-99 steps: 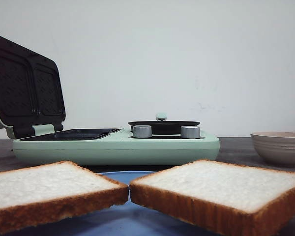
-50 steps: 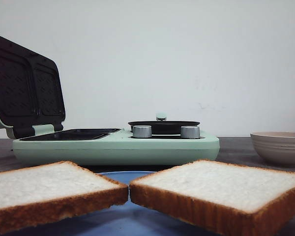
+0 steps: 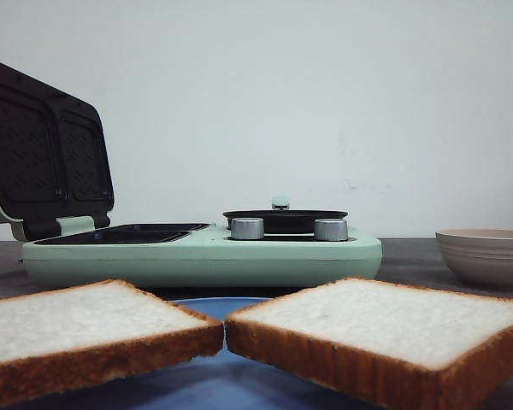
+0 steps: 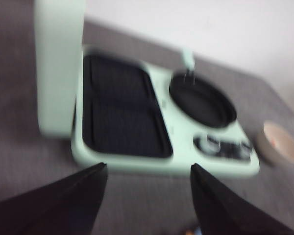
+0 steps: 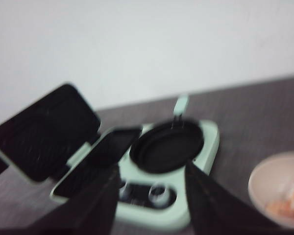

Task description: Make breakfast with bread and shrimp

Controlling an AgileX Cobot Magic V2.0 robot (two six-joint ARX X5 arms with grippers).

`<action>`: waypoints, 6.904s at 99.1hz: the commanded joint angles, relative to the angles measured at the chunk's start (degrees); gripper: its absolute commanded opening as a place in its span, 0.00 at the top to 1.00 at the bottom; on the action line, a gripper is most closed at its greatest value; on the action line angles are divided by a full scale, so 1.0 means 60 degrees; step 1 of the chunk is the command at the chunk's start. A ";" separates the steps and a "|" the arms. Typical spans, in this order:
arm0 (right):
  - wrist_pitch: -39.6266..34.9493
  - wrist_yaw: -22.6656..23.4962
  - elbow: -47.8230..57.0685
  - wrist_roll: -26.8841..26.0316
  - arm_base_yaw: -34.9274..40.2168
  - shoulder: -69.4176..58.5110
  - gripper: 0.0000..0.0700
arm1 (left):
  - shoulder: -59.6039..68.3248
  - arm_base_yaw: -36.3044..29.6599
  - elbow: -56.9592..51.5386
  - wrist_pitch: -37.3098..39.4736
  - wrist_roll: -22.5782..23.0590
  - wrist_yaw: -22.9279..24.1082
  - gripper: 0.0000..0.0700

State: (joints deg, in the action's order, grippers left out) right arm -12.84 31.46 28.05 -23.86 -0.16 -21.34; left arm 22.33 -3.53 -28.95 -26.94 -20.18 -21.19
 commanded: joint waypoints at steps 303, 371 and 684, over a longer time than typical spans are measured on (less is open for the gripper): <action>-0.2590 0.1009 0.0364 0.0157 0.1016 -0.0656 0.44 | 0.5829 -0.2229 -0.3096 -0.1974 0.0270 -0.3417 1.00; -0.2583 0.0776 0.0364 0.0379 0.1271 -0.0656 0.44 | 0.8014 -0.2251 -0.5566 0.2470 0.0608 0.1552 0.99; -0.2947 0.0288 0.0364 0.0882 0.1577 -0.0670 0.44 | 1.4218 -0.3949 -0.9471 0.1545 0.6604 0.7519 0.72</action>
State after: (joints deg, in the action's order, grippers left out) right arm -30.87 33.65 29.26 -19.42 9.02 -25.21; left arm 106.21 -27.00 -84.20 -18.13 18.94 24.03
